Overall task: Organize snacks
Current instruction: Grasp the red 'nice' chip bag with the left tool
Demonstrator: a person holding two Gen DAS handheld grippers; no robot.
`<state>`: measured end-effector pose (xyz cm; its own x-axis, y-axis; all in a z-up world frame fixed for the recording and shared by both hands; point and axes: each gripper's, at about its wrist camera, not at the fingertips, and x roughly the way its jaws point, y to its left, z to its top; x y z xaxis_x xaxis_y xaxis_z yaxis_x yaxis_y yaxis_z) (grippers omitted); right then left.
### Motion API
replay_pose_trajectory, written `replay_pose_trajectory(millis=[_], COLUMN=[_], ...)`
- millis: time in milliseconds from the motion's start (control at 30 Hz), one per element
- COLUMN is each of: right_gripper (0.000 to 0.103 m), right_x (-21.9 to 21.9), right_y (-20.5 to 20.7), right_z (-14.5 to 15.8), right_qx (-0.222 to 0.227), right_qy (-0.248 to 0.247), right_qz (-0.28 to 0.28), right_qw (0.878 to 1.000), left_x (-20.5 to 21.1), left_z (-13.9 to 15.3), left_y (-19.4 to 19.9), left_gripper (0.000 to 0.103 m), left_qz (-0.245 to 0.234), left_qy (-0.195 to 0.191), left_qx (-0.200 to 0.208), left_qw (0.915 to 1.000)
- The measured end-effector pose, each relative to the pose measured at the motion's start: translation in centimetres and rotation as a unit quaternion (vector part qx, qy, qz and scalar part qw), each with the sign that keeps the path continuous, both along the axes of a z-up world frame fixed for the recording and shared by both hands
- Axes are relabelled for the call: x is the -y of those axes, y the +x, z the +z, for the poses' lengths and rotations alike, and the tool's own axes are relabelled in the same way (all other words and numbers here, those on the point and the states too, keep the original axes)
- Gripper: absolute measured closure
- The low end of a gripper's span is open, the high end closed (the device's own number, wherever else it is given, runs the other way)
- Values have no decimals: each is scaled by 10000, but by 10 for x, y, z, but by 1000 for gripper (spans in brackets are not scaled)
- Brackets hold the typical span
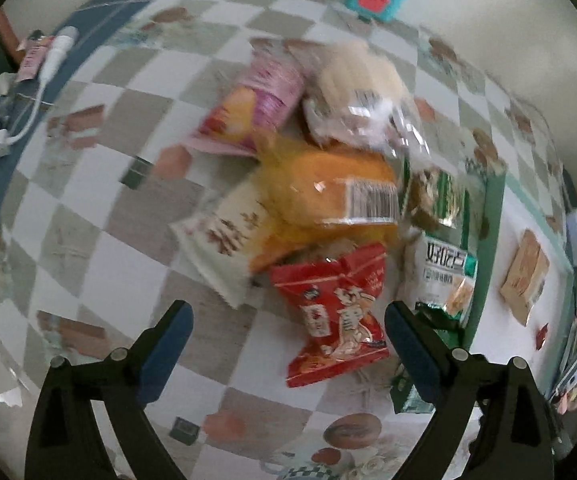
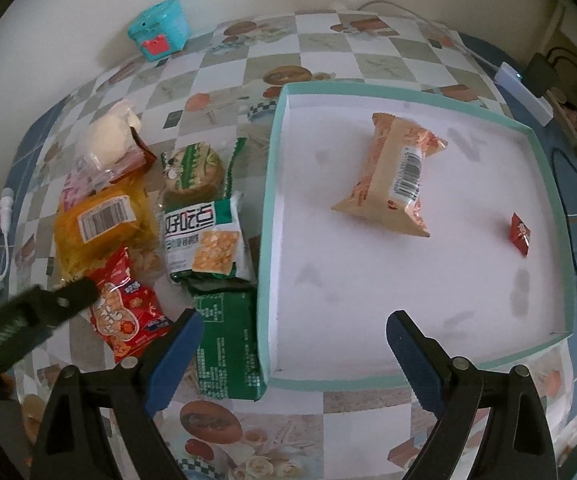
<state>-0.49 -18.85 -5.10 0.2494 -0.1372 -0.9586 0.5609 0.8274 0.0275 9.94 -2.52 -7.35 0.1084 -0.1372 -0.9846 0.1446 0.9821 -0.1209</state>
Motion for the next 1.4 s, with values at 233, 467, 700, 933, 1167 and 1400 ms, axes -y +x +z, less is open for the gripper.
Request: replay_pose_trajectory(millis=[233,467,700,933,1167,1400], right_gripper=[8,8,8,8,11,22], right_x=[7,9,7,-1,-16,-30], right_y=[-1,-1,-2,2,9,15], right_z=[-1,0,2,2,-3,-3], right_qx=[-13,-4,34,102,228,432], right_qy=[-3,-7,-27,-19,210,322], right_qz=[-84,-96,-42,135,501,829], right_qw=[10000,10000,10000,9999,9983,9951], left_x=[24,43,42,19,-4,-17], left_z=[-17,-21,-19,-16,-20,-20], left_y=[1,4,2,-2,4,7], left_gripper=[6,14,51,52,53,53], left_qz=[-213,-277,-354,-289,-20,138], left_qy=[299,571,547,542,499,463], left_qx=[-78,28,9,-111,-291,-339], left_qw=[9993,9980,9979,9980,9983,9983])
